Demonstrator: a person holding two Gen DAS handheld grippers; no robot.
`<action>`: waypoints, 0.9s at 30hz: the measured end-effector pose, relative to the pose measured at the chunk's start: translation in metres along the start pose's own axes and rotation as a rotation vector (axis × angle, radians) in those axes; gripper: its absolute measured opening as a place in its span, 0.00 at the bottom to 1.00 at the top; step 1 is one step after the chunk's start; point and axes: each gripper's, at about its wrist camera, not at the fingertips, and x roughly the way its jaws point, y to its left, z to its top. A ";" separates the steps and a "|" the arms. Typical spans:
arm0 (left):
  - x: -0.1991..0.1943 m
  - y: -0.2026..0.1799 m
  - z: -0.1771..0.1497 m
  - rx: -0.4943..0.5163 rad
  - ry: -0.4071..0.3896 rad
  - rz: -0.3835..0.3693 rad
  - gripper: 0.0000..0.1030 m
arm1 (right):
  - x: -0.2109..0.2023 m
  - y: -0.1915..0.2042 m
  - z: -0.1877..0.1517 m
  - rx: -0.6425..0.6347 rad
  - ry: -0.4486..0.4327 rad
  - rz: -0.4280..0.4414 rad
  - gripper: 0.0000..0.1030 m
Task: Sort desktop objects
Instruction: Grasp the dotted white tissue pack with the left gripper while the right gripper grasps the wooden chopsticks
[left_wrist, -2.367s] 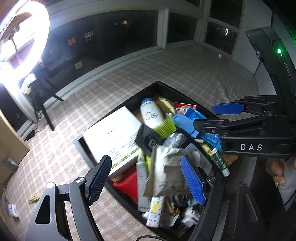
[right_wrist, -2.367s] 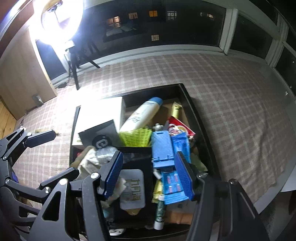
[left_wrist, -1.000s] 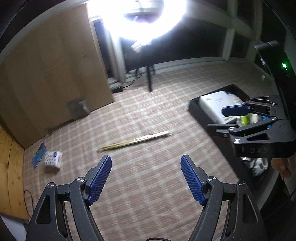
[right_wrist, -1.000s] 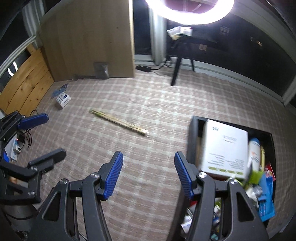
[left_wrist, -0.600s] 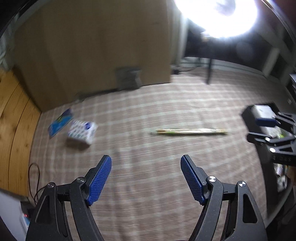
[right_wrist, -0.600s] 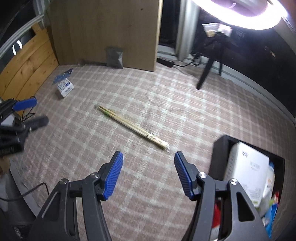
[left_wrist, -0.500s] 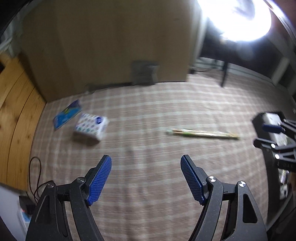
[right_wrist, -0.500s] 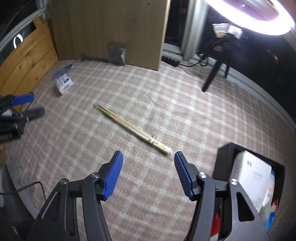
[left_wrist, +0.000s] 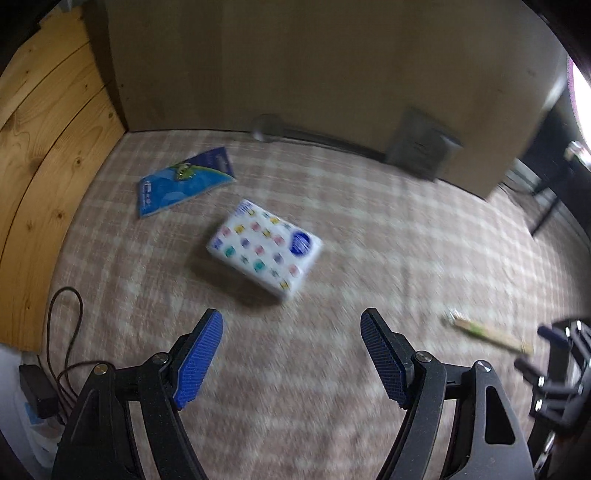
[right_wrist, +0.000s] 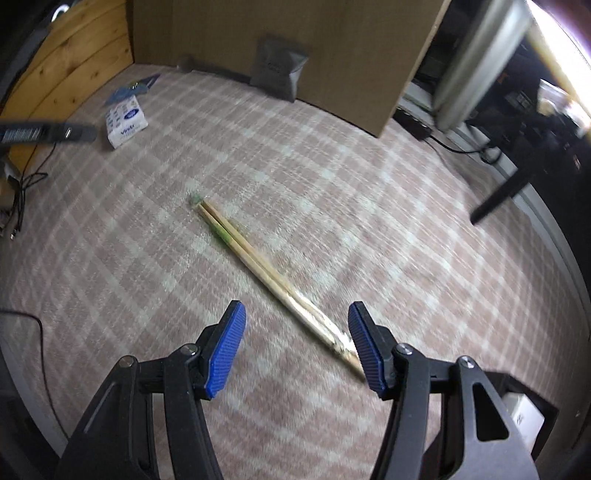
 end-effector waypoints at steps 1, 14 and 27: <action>0.004 0.001 0.006 -0.009 0.003 0.009 0.73 | 0.004 0.001 0.003 -0.013 0.003 -0.005 0.55; 0.053 0.010 0.045 -0.118 0.088 0.118 0.76 | 0.030 0.006 0.016 -0.087 0.016 -0.015 0.55; 0.065 0.007 0.051 -0.105 0.115 0.125 0.75 | 0.033 0.005 0.020 -0.095 0.025 0.003 0.55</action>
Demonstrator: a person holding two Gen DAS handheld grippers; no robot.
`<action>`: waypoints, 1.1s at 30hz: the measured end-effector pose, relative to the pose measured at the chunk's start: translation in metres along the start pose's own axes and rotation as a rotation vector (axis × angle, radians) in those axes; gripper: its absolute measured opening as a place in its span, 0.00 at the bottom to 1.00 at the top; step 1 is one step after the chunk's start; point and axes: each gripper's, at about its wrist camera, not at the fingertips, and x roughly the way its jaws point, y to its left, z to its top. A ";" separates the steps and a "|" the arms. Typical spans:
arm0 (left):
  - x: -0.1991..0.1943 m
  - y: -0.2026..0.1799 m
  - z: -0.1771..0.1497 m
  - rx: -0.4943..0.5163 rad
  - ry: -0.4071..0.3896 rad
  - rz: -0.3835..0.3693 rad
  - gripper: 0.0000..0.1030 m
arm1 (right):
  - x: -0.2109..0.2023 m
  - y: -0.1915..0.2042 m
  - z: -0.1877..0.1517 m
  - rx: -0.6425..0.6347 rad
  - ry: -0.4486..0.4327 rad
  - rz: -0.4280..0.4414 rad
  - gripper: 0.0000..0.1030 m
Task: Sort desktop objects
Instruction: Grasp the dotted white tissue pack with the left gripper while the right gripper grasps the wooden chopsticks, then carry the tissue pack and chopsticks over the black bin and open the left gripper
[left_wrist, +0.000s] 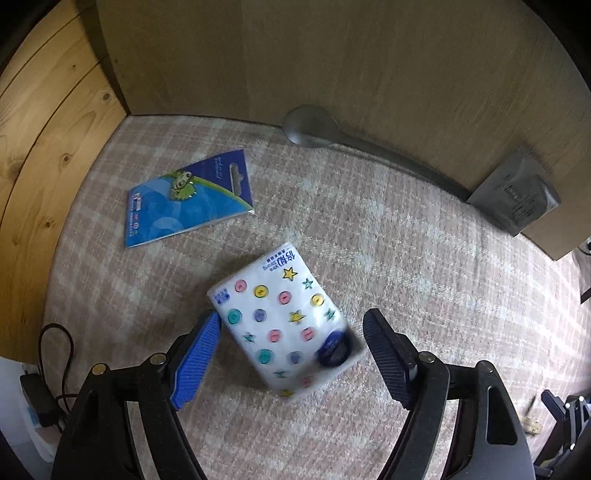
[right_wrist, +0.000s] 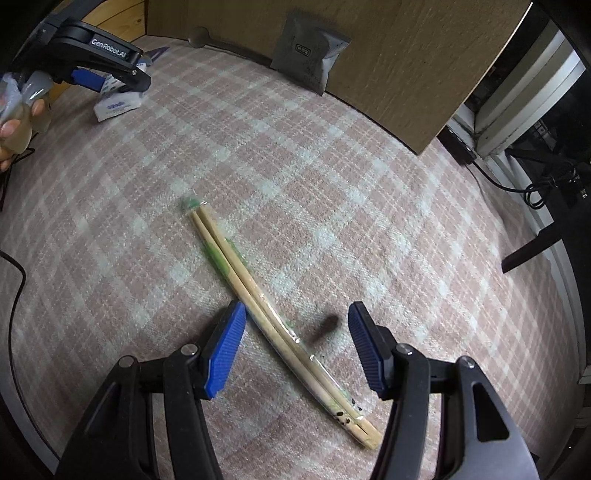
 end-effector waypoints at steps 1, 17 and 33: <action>0.002 -0.002 -0.001 0.009 0.004 0.001 0.74 | 0.000 -0.001 0.000 0.006 0.002 0.005 0.55; -0.008 -0.002 -0.050 0.087 -0.045 -0.005 0.50 | -0.010 -0.008 -0.016 0.127 0.020 0.117 0.20; -0.056 -0.034 -0.144 0.200 -0.091 -0.087 0.49 | -0.033 -0.023 -0.080 0.366 -0.013 0.259 0.05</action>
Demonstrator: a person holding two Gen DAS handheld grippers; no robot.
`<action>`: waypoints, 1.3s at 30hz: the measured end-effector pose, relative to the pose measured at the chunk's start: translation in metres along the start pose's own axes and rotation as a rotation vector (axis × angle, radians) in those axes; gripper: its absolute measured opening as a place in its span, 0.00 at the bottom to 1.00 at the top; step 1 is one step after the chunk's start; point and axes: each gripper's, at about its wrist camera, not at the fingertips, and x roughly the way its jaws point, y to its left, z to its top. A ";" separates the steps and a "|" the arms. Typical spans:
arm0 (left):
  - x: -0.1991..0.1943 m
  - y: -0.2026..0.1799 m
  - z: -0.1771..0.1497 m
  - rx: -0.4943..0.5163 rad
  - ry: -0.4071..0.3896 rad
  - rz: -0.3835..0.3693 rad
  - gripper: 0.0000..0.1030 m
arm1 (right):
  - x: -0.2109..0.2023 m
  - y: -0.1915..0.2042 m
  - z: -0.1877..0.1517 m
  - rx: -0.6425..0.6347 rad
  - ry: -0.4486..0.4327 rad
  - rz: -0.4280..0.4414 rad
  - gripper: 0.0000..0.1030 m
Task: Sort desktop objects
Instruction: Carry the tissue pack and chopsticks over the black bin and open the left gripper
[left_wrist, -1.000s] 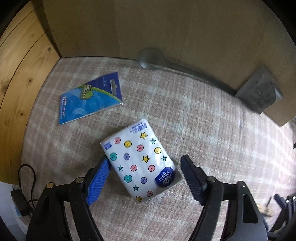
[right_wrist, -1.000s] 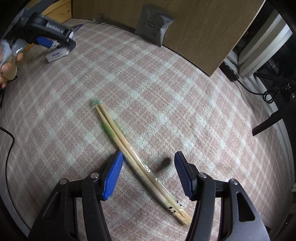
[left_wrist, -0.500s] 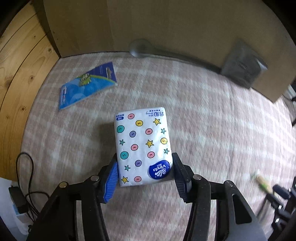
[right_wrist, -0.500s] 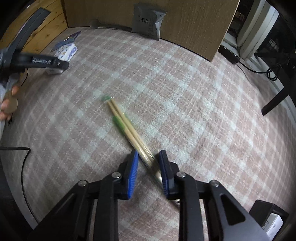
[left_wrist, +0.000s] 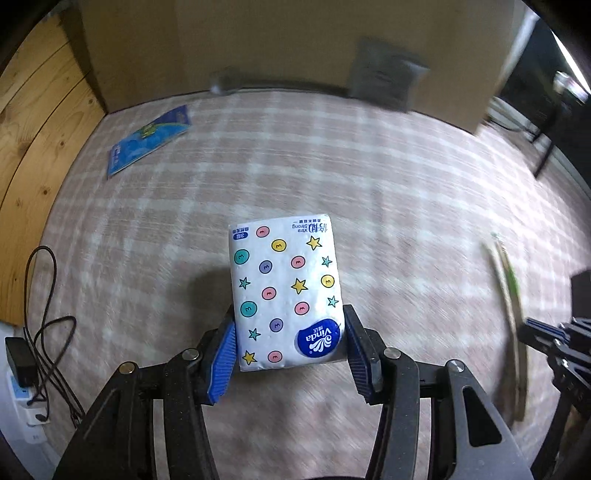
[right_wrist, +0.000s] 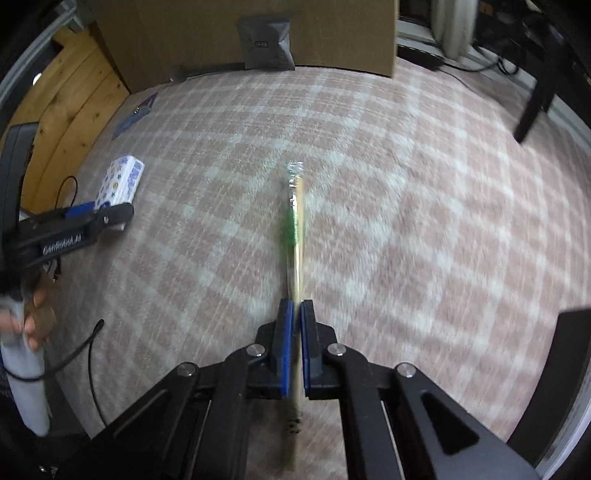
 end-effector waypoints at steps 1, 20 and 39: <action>-0.003 -0.008 0.003 0.009 -0.006 -0.002 0.49 | -0.002 -0.002 -0.004 0.011 -0.005 0.000 0.05; -0.081 -0.159 -0.034 0.303 -0.122 -0.173 0.49 | -0.102 -0.055 -0.075 0.213 -0.195 -0.029 0.05; -0.176 -0.398 -0.064 0.684 -0.230 -0.373 0.49 | -0.241 -0.196 -0.211 0.475 -0.319 -0.210 0.05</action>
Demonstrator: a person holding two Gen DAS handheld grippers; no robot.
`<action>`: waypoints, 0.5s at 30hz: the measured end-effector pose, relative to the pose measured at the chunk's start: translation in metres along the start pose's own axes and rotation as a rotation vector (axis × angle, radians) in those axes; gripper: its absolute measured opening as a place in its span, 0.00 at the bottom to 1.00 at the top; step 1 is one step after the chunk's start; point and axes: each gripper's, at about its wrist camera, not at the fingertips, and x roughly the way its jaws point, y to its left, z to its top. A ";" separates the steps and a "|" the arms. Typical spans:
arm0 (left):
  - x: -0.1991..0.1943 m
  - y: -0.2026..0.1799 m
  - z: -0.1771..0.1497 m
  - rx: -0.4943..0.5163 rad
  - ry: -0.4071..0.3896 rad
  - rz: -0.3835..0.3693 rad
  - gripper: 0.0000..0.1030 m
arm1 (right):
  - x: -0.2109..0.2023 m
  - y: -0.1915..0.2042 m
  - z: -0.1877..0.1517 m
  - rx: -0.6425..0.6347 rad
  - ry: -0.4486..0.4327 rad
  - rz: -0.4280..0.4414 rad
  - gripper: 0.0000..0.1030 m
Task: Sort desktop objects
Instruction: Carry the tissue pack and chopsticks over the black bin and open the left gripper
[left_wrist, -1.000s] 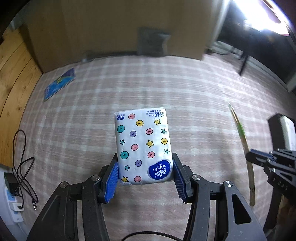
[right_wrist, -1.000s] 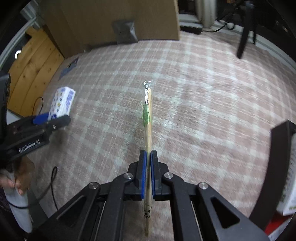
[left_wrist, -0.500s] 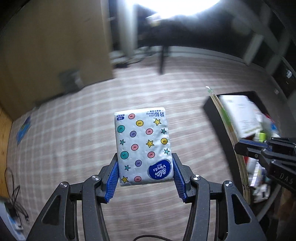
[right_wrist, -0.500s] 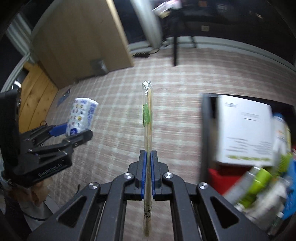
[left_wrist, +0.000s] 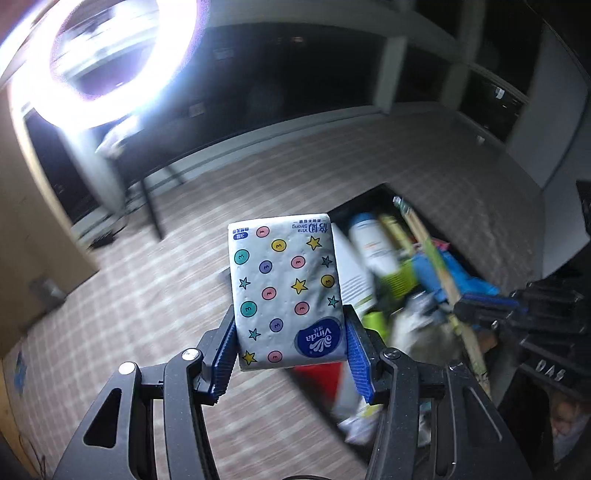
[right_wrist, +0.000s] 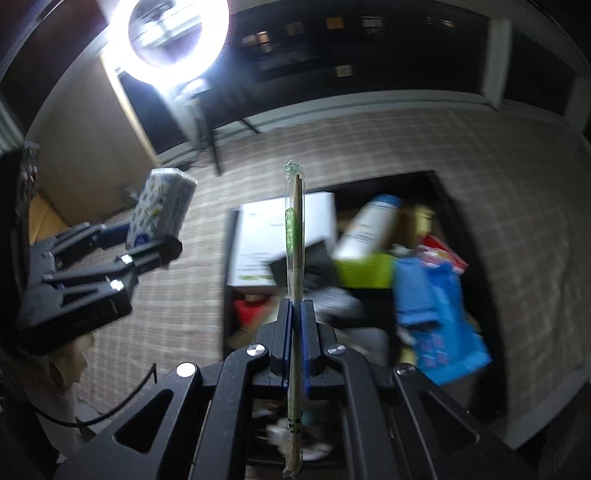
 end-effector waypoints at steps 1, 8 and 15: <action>0.002 -0.010 0.006 0.014 -0.001 -0.007 0.49 | -0.001 -0.008 -0.002 0.010 0.002 -0.014 0.05; 0.028 -0.063 0.036 0.082 0.021 -0.061 0.49 | -0.011 -0.056 -0.012 0.063 0.007 -0.070 0.05; 0.040 -0.091 0.050 0.103 0.037 -0.074 0.49 | -0.014 -0.071 -0.006 0.069 0.005 -0.088 0.05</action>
